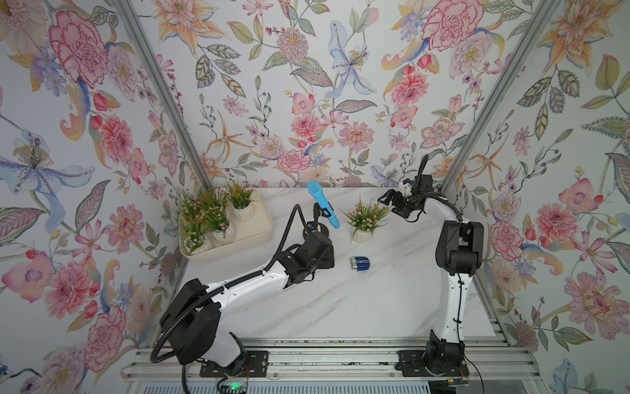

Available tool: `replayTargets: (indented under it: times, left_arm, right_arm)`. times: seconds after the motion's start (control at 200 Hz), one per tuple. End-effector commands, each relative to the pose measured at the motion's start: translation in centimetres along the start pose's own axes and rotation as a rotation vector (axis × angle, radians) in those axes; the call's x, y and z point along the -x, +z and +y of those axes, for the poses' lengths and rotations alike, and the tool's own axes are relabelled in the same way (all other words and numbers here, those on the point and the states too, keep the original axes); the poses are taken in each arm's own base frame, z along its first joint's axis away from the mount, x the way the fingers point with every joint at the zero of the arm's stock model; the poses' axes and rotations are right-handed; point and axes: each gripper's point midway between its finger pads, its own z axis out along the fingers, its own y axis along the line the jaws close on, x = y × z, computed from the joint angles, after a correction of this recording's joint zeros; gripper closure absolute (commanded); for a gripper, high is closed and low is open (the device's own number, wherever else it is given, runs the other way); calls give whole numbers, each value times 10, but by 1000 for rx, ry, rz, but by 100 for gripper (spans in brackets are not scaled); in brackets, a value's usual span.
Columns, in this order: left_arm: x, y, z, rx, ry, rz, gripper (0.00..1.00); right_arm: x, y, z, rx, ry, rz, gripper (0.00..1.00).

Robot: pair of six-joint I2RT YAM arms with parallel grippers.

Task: Put the potted gypsophila into the storage box
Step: Move the baby's breath potted plant to the center of the board.

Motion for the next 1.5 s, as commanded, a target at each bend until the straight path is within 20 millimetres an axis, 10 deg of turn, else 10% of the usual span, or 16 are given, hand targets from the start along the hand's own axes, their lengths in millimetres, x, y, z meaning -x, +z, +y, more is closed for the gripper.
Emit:
replayTargets:
  times: [0.0,0.826,1.151,1.496]
  left_arm:
    - [9,-12,8,32,-71,-75,27]
    - [-8,-110,80,36,-102,-199,25]
    - [-52,-73,80,76,-52,10,24]
    - [-44,-16,45,-13,-26,129,23]
  right_arm:
    - [-23,19,32,141,-20,96,5]
    - [-198,40,69,57,10,252,9]
    - [-232,43,88,10,-38,268,10]
    - [-181,16,93,-19,-52,111,8]
